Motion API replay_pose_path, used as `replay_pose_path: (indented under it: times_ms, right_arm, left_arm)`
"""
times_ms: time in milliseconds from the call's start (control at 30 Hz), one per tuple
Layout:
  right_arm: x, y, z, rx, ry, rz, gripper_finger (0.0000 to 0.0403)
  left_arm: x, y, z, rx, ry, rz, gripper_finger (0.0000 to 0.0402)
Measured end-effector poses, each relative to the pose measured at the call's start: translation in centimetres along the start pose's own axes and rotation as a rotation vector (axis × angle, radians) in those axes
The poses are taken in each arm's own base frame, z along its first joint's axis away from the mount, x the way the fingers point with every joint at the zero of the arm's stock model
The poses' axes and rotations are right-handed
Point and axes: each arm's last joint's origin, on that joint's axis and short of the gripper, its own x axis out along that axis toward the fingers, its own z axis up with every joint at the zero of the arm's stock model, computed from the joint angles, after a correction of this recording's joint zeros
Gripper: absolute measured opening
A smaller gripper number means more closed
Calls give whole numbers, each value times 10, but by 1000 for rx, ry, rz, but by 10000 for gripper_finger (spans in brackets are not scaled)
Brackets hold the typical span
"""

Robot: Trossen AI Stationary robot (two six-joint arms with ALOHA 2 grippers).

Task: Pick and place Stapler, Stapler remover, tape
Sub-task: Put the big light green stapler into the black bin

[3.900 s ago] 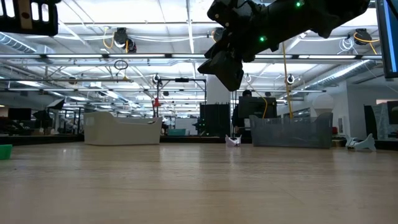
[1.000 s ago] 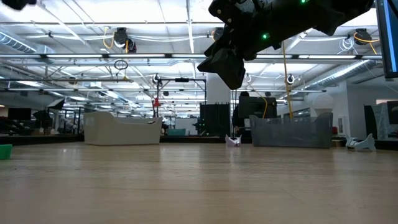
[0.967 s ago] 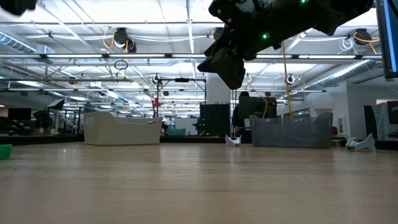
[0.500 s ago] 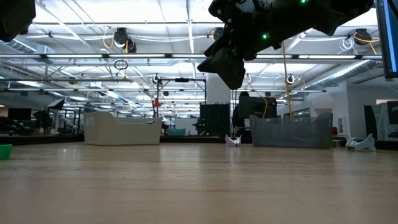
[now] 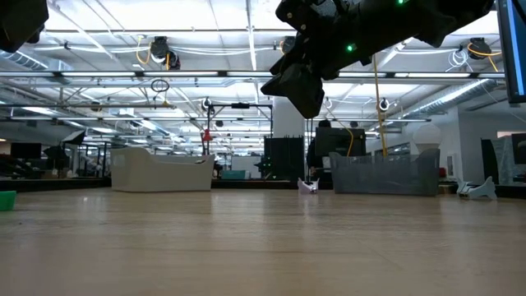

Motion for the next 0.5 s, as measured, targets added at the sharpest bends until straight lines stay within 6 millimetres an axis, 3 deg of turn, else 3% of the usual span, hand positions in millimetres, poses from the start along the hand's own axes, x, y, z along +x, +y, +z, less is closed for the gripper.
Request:
replay_pose_path:
  times_ms: [500]
  right_arm:
    - [0, 0, 0, 0, 0, 0, 208]
  left_arm:
    - [0, 0, 0, 4, -1, 1, 324]
